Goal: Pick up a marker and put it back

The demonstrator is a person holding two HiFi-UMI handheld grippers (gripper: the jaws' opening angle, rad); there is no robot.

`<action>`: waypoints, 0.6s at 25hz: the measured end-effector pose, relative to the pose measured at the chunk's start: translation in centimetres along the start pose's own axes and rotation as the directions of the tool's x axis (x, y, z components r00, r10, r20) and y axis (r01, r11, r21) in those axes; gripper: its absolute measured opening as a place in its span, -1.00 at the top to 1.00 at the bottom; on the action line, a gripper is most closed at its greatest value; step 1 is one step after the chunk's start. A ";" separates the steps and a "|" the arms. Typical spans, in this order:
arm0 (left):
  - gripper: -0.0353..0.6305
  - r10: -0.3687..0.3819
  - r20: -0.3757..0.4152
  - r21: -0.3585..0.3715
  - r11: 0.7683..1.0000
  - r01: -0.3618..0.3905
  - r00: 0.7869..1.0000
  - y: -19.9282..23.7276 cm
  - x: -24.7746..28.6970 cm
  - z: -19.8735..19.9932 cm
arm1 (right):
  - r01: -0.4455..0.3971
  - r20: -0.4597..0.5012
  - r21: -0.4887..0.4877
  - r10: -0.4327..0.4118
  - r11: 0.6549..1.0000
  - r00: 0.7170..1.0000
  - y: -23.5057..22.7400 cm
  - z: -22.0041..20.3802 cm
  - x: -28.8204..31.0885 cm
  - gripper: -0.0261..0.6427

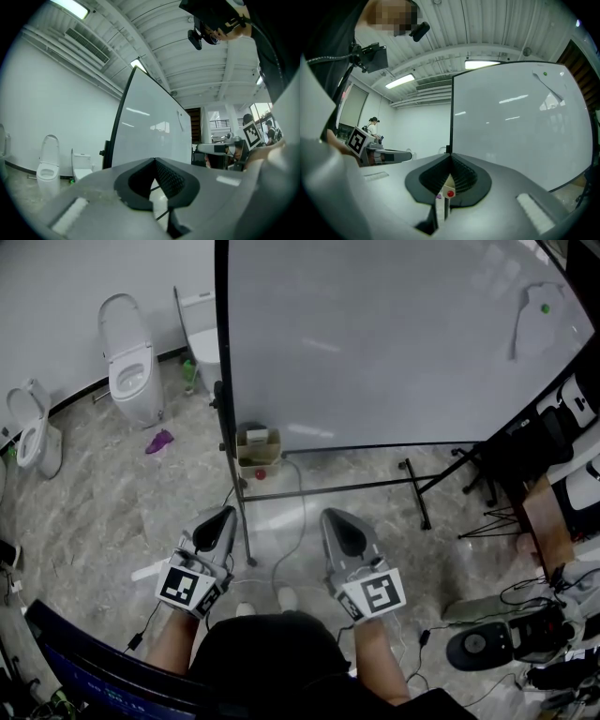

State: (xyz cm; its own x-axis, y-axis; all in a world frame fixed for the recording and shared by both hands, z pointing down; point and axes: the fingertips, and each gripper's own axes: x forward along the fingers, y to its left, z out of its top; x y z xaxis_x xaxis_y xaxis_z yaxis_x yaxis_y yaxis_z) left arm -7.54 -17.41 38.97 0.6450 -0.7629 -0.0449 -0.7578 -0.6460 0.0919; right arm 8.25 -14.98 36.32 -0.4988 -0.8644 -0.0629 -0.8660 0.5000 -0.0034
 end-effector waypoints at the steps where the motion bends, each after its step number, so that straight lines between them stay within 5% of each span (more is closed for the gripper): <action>1: 0.88 0.002 -0.001 -0.001 1.000 -0.002 1.000 0.0 0.0 0.0 | 0.000 -0.001 0.001 0.000 1.000 1.000 -0.1 0.0 0.0 0.89; 15: 0.88 0.020 -0.005 0.013 1.000 -0.020 1.000 0.5 0.6 -0.2 | -0.015 0.001 0.011 0.015 1.000 1.000 -0.4 -0.6 0.8 0.89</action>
State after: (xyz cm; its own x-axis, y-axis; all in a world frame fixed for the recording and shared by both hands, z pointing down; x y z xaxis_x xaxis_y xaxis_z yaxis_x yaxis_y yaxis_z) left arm -7.53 -18.21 39.22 0.6303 -0.7754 -0.0378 -0.7715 -0.6311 0.0801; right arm 8.14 -15.91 36.92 -0.5117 -0.8568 -0.0641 -0.8580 0.5134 -0.0138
